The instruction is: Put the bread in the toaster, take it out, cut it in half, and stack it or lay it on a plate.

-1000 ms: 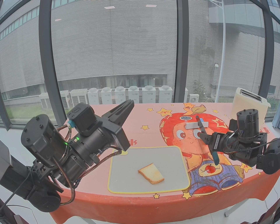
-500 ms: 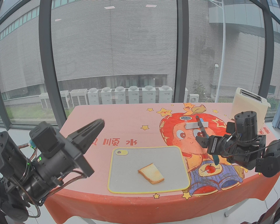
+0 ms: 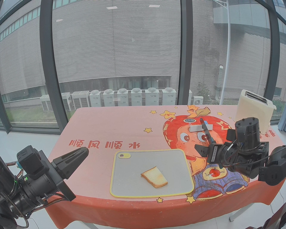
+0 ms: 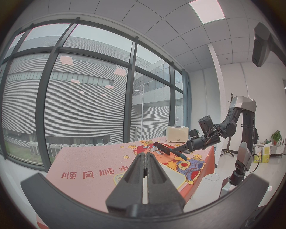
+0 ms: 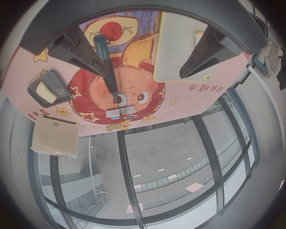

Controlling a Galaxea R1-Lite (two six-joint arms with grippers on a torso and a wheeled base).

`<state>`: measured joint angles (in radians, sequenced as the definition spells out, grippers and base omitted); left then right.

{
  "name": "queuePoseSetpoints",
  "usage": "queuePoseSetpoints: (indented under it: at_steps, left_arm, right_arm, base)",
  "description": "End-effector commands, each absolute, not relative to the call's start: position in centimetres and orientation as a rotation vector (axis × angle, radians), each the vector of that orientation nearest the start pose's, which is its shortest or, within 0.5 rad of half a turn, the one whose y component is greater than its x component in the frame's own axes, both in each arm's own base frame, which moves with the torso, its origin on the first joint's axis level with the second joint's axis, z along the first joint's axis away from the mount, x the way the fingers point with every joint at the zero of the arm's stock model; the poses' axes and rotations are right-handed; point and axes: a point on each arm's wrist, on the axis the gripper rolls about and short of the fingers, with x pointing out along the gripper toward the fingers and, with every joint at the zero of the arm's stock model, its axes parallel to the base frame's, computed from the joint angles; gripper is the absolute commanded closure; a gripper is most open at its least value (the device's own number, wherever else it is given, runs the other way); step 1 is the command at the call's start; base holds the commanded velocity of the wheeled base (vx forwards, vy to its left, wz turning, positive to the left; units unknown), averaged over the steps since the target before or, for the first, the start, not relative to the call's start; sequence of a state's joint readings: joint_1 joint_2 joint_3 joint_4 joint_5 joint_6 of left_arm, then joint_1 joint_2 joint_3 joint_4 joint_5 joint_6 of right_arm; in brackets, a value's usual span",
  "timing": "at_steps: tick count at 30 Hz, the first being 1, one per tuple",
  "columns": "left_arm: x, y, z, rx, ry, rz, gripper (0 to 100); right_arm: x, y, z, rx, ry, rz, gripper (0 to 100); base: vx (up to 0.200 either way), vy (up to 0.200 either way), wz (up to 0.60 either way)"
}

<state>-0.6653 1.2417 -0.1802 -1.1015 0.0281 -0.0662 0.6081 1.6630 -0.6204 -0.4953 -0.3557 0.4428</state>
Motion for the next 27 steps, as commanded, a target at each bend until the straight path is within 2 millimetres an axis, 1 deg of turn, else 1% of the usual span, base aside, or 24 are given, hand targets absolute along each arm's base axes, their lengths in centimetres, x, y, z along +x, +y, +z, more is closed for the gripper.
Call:
queuePoseSetpoints:
  at_steps: [1,3,8,12,15,25,27]
  left_arm:
    - [12.3,-9.5,17.2,-0.077,-0.017,-0.631,100]
    - [12.5,-9.6,16.9,-0.071,-0.003,-0.631,100]
    - [12.6,-9.6,16.7,-0.067,0.007,-0.631,100]
    - [12.6,-9.7,16.1,-0.057,0.037,-0.631,100]
    - [12.6,-9.7,16.1,-0.056,0.037,-0.633,100]
    - [12.6,-9.7,15.9,-0.048,0.044,-0.66,100]
    - [12.5,-9.7,15.9,-0.043,0.044,-0.66,100]
  right_arm:
    - [22.2,15.0,13.1,0.17,0.537,0.143,0]
    - [22.2,15.0,13.2,0.171,0.534,0.144,0]
    - [22.2,14.9,13.2,0.172,0.534,0.143,0]
    - [22.2,15.0,13.1,0.169,0.538,0.145,0]
    - [22.1,15.1,13.1,0.168,0.537,0.149,0]
    - [21.8,15.4,13.1,0.159,0.542,0.167,0]
    - [21.7,15.3,12.8,0.149,0.552,0.166,0]
  base:
    - [-0.2,0.0,0.0]
    - [-0.2,0.0,0.0]
    - [0.0,0.0,0.0]
    - [0.0,0.0,0.0]
    - [0.0,0.0,0.0]
    - [0.0,0.2,0.0]
    - [0.0,0.2,0.0]
